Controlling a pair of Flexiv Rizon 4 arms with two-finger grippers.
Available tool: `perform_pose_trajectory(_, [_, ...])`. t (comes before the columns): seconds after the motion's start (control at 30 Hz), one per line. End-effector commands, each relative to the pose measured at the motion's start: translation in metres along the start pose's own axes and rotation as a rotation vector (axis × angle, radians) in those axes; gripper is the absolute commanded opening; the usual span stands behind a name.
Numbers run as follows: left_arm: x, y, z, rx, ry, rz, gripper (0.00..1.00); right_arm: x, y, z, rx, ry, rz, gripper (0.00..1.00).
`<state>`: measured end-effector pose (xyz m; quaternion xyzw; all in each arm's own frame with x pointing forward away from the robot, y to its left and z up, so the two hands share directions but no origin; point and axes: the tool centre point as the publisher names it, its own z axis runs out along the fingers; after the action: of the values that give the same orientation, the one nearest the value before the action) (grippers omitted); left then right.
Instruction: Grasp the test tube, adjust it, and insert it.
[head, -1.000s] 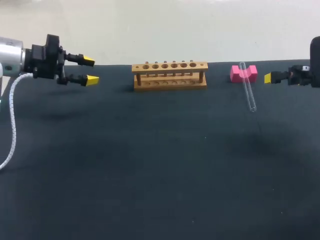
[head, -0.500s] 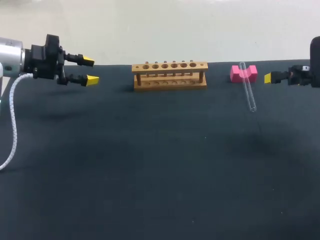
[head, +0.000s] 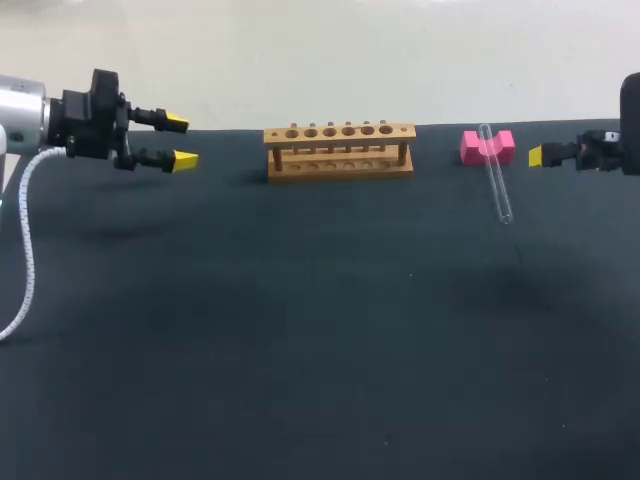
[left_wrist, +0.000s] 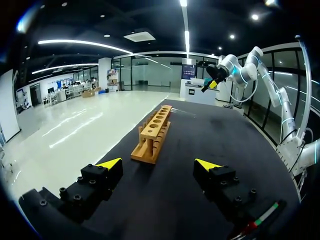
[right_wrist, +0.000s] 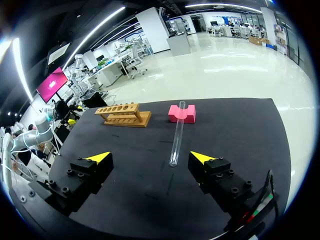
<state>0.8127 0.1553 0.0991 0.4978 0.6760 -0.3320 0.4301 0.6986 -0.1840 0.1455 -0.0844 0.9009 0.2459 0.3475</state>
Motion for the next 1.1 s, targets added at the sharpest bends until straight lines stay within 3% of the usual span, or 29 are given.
perform_pose_trajectory(0.03, [0.001,-0.002,-0.001,-0.006,-0.004,0.003,1.0,0.0,0.002,-0.001,0.01,0.0,0.0,1.0])
perform_pose_trajectory(0.5, [0.001,-0.002,-0.001,-0.006,-0.004,0.003,1.0,0.001,0.004,0.0,0.022,-0.011,-0.01,1.0])
perform_pose_trajectory(0.87, [0.001,-0.002,-0.001,-0.006,-0.004,0.003,1.0,-0.006,0.022,0.017,0.209,-0.089,-0.098,1.0])
perform_pose_trajectory(1.1, [0.001,-0.002,-0.001,-0.006,-0.004,0.003,1.0,-0.012,0.027,0.038,0.398,-0.11,-0.141,1.0])
